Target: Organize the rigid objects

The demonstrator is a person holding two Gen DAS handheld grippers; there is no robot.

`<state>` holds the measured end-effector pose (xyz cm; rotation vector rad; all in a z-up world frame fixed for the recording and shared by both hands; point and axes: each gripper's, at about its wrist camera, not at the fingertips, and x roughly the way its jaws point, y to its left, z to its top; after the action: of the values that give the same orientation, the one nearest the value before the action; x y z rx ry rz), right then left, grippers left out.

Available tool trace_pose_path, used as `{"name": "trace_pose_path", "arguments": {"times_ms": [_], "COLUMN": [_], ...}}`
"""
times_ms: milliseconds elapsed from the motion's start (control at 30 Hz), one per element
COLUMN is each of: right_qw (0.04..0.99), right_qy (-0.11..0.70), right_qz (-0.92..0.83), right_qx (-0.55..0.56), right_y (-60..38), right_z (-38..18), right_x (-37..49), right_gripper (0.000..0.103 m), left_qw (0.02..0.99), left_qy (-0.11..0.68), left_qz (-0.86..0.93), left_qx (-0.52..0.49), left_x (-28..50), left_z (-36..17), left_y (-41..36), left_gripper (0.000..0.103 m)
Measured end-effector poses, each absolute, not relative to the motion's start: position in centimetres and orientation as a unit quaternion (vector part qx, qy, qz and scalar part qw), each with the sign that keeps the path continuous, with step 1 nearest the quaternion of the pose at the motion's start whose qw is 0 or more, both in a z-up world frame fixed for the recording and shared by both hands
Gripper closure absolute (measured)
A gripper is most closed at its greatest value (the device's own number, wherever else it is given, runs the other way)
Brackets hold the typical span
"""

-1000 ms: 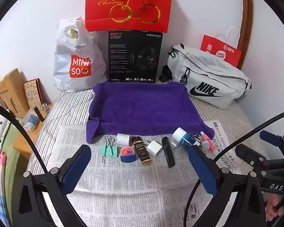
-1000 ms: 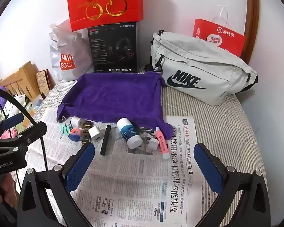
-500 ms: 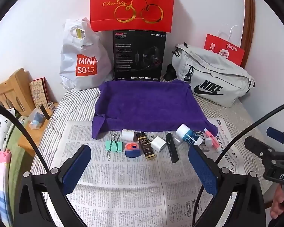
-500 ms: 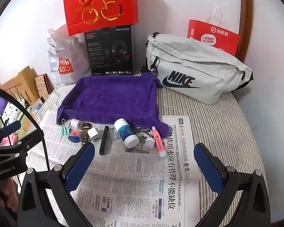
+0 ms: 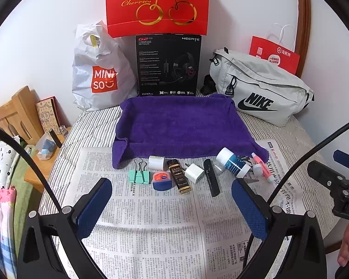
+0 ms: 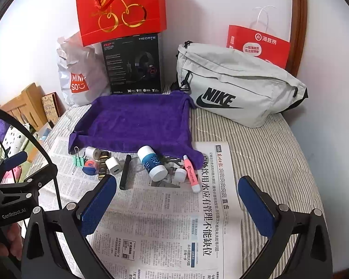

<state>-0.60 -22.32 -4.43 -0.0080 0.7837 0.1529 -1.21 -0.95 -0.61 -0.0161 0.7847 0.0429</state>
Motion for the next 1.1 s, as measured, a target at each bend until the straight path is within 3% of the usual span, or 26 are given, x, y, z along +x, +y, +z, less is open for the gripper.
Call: {"name": "trace_pose_path", "arguments": {"times_ms": [1100], "right_qw": [0.922], "right_qy": [0.381], "right_qz": [0.073], "right_qx": [-0.009], "right_y": [-22.07], "right_z": [-4.35], "right_x": [-1.01], "right_gripper": [0.000], "left_qw": [0.921], "left_qy": [0.389], "left_qz": [0.019], "left_qx": [-0.005], "left_x": [-1.54], "left_z": [-1.09], "left_y": [-0.80], "left_gripper": [0.000]}}
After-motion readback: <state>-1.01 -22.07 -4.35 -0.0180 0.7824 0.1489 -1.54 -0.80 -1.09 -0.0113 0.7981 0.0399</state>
